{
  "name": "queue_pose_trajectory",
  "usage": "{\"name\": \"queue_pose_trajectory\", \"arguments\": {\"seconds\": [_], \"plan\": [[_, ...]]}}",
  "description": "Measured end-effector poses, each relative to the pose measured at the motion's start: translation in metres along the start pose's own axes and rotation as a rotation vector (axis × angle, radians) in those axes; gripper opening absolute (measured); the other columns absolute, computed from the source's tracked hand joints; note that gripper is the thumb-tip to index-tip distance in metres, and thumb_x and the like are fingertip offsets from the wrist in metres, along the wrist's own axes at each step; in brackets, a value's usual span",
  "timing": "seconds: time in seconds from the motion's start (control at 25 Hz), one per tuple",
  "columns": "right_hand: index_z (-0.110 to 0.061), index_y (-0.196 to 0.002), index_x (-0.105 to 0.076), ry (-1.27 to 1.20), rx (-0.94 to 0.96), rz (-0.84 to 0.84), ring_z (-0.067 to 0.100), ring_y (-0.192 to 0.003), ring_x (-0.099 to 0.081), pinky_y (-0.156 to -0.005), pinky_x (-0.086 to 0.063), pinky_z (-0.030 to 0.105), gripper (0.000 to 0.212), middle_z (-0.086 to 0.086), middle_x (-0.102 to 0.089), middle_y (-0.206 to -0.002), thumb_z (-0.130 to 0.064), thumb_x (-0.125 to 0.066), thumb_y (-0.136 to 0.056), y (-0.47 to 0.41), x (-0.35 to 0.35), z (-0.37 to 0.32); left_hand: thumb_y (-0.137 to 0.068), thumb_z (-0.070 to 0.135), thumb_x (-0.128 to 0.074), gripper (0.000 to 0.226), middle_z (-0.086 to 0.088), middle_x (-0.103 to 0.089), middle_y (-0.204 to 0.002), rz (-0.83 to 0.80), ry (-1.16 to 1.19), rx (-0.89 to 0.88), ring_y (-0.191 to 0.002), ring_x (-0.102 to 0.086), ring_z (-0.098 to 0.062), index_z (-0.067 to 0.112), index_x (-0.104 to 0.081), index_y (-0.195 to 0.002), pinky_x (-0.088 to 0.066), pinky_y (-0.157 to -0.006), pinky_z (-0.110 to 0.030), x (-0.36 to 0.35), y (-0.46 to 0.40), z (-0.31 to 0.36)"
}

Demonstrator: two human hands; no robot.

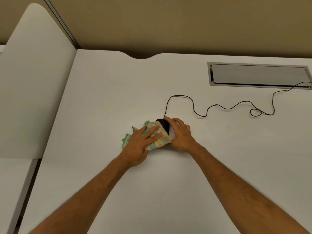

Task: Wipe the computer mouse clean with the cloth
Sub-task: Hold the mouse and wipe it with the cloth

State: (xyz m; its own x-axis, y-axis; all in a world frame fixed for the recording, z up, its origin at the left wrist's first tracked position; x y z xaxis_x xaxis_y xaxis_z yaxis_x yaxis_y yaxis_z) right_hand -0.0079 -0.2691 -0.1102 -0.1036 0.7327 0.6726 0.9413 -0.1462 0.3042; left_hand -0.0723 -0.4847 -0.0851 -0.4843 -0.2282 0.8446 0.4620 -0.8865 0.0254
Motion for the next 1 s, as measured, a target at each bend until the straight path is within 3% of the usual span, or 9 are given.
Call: {"name": "queue_pose_trajectory", "arguments": {"seconds": [0.12, 0.2, 0.32, 0.44, 0.56, 0.64, 0.76, 0.88, 1.0], "plan": [[-0.037, -0.152, -0.024, -0.008, -0.03, -0.014, 0.025, -0.143, -0.023, -0.113, -0.021, 0.039, 0.102, 0.007, -0.029, -0.155, -0.064, -0.076, -0.068, 0.0, 0.001, 0.002, -0.087, 0.015, -0.046, 0.049, -0.016, -0.052, -0.146, 0.059, 0.077, -0.024, -0.123, -0.053, -0.041, 0.006, -0.06, -0.133, -0.043, -0.102, -0.059, 0.006, 0.011, -0.008], [-0.043, -0.151, -0.022, -0.017, -0.071, -0.03, 0.029, -0.141, -0.024, -0.112, -0.025, 0.043, 0.11, 0.003, -0.026, -0.155, -0.07, -0.077, -0.06, 0.0, 0.002, 0.0, -0.084, 0.019, -0.045, 0.05, -0.015, -0.059, -0.138, 0.184, 0.113, 0.136, -0.117, -0.058, -0.036, 0.009, -0.063, -0.129, -0.047, -0.098, -0.057, 0.01, 0.008, -0.011], [-0.049, -0.149, -0.019, -0.013, -0.103, -0.027, 0.031, -0.138, -0.024, -0.109, -0.03, 0.045, 0.112, -0.001, -0.024, -0.155, -0.071, -0.076, -0.054, 0.0, 0.001, 0.001, -0.091, 0.019, -0.043, 0.052, -0.012, -0.051, -0.146, 0.386, 0.21, 0.441, -0.126, -0.05, -0.031, 0.013, -0.051, -0.142, -0.04, -0.107, -0.048, 0.013, -0.014, -0.007], [-0.046, -0.147, -0.023, -0.018, -0.066, -0.006, 0.027, -0.138, -0.024, -0.109, -0.025, 0.04, 0.109, -0.001, -0.027, -0.153, -0.071, -0.075, -0.055, 0.0, 0.0, 0.003, -0.093, 0.022, -0.046, 0.057, -0.008, -0.042, -0.155, 0.225, 0.238, 0.376, -0.139, -0.039, -0.031, 0.017, -0.042, -0.149, -0.029, -0.113, -0.051, 0.003, -0.036, 0.006], [-0.046, -0.147, -0.021, -0.033, -0.06, -0.003, 0.023, -0.139, -0.021, -0.108, -0.022, 0.036, 0.11, 0.0, -0.028, -0.153, -0.071, -0.075, -0.055, -0.001, -0.001, 0.003, -0.09, 0.03, -0.049, 0.057, -0.002, -0.047, -0.152, 0.137, 0.258, 0.465, -0.137, -0.041, -0.028, 0.025, -0.046, -0.147, -0.027, -0.113, -0.053, -0.001, -0.041, 0.002], [-0.047, -0.149, -0.018, -0.033, -0.071, -0.013, 0.027, -0.14, -0.021, -0.11, -0.023, 0.04, 0.112, 0.001, -0.025, -0.155, -0.07, -0.074, -0.055, 0.0, -0.001, 0.003, -0.089, 0.028, -0.055, 0.047, 0.001, -0.061, -0.138, 0.175, 0.36, 0.424, -0.129, -0.052, -0.018, 0.022, -0.058, -0.136, -0.037, -0.108, -0.046, 0.005, -0.027, -0.001], [-0.045, -0.151, -0.018, -0.031, -0.071, -0.024, 0.032, -0.14, -0.022, -0.111, -0.025, 0.044, 0.113, 0.003, -0.024, -0.156, -0.068, -0.077, -0.057, 0.002, 0.001, 0.0, -0.085, 0.02, -0.063, 0.028, 0.022, -0.068, -0.105, 0.183, 0.54, 0.397, -0.103, -0.059, 0.011, 0.034, -0.067, -0.108, -0.045, -0.088, -0.026, 0.013, 0.011, -0.006], [-0.045, -0.15, -0.019, -0.034, -0.09, -0.032, 0.032, -0.139, -0.022, -0.11, -0.027, 0.046, 0.113, 0.002, -0.022, -0.156, -0.065, -0.08, -0.058, 0.002, 0.002, -0.001, -0.086, 0.015, -0.061, 0.037, 0.003, -0.068, -0.122, 0.252, 0.901, 0.655, -0.112, -0.063, -0.012, 0.026, -0.063, -0.122, -0.05, -0.094, -0.036, 0.018, 0.017, -0.007], [-0.046, -0.149, -0.018, -0.045, -0.089, -0.026, 0.031, -0.139, -0.023, -0.109, -0.027, 0.044, 0.112, 0.001, -0.023, -0.155, -0.067, -0.077, -0.056, 0.002, 0.002, -0.001, -0.097, 0.026, -0.058, 0.041, -0.004, -0.066, -0.122, 0.439, 1.118, 0.85, -0.105, -0.067, -0.021, 0.025, -0.051, -0.137, -0.058, -0.084, -0.042, 0.022, -0.022, 0.002]]}}
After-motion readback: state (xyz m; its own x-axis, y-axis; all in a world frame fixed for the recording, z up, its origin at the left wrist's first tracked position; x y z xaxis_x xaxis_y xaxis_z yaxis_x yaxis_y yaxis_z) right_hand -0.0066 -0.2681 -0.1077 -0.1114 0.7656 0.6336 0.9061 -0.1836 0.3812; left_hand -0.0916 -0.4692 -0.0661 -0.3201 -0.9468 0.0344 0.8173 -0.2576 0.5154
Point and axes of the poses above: each hand's wrist, its own y-axis away from the middle knuckle, its own x-axis out of the back of the hand, z = x × y, the point moved 1 cm from there along -y, towards the middle knuckle
